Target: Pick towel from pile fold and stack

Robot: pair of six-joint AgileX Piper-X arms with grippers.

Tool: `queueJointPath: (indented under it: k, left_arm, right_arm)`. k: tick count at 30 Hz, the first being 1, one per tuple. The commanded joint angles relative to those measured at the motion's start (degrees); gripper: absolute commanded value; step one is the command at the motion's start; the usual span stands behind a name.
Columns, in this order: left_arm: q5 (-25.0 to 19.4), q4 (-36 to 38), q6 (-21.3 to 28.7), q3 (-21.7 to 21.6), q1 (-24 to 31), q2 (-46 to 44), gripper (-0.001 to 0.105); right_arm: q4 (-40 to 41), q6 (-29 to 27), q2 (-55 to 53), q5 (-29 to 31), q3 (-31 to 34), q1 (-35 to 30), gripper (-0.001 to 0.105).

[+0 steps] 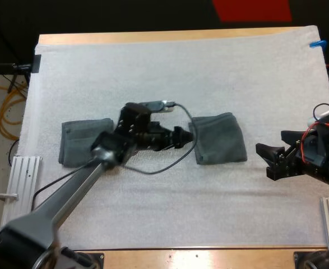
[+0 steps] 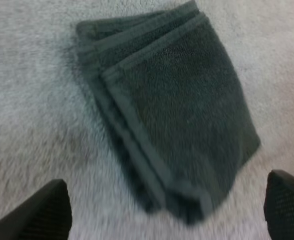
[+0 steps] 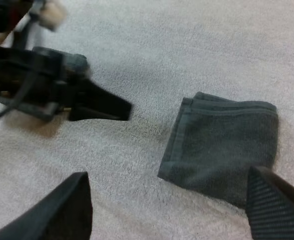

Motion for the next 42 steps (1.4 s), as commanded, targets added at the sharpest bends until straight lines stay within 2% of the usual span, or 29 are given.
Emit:
queueJointPath:
  k: [1, 4, 8, 12, 16, 18, 21, 30, 34, 40, 42]
  left_arm:
    - [-1.0, -1.0, -1.4, -2.2, -0.6, 2.8, 0.076]
    - [0.1, -0.7, -3.5, -6.2, -1.0, 8.8, 0.076]
    - [3.9, -0.7, -7.7, -10.7, -1.7, 15.8, 0.076]
    - [7.2, -0.7, -10.8, -13.6, -2.7, 20.0, 0.076]
    - [6.2, 1.7, -12.7, -14.9, -3.9, 22.2, 0.076]
    - [3.0, 5.9, -11.4, -15.3, -4.6, 23.0, 0.076]
    - [1.2, 9.1, -8.8, -15.3, -5.7, 23.4, 0.076]
    - [6.9, 9.2, -8.3, -19.3, -8.4, 26.2, 0.076]
    - [9.7, 6.8, -8.3, -20.0, -8.4, 26.7, 0.075]
    - [8.4, 6.3, -8.1, -20.0, -8.4, 26.7, 0.065]
    - [7.7, 6.3, -8.1, -20.0, -8.4, 26.7, 0.056]
  right_arm:
    - [0.1, -0.2, -0.3, 0.2, -0.1, 0.1, 0.063]
    - [0.1, -0.2, -0.3, 0.2, -0.1, 0.1, 0.063]
    - [0.1, -0.2, -0.3, 0.2, -0.1, 0.1, 0.063]
    - [0.1, -0.2, -0.3, 0.2, -0.1, 0.1, 0.063]
    - [0.1, 0.7, -0.3, 0.3, -0.1, 0.1, 0.063]
    - [0.1, 1.5, -0.3, 0.3, -0.1, 0.1, 0.063]
    - [0.1, 2.0, -0.3, 0.3, -0.1, 0.1, 0.063]
    - [0.1, 2.2, -0.3, 0.3, -0.1, 0.1, 0.063]
    - [0.1, 2.2, -0.3, 0.3, -0.1, 0.1, 0.063]
    - [0.1, 2.2, -0.3, 0.3, -0.1, 0.1, 0.063]
    - [0.1, 2.2, -0.3, 0.3, -0.1, 0.1, 0.063]
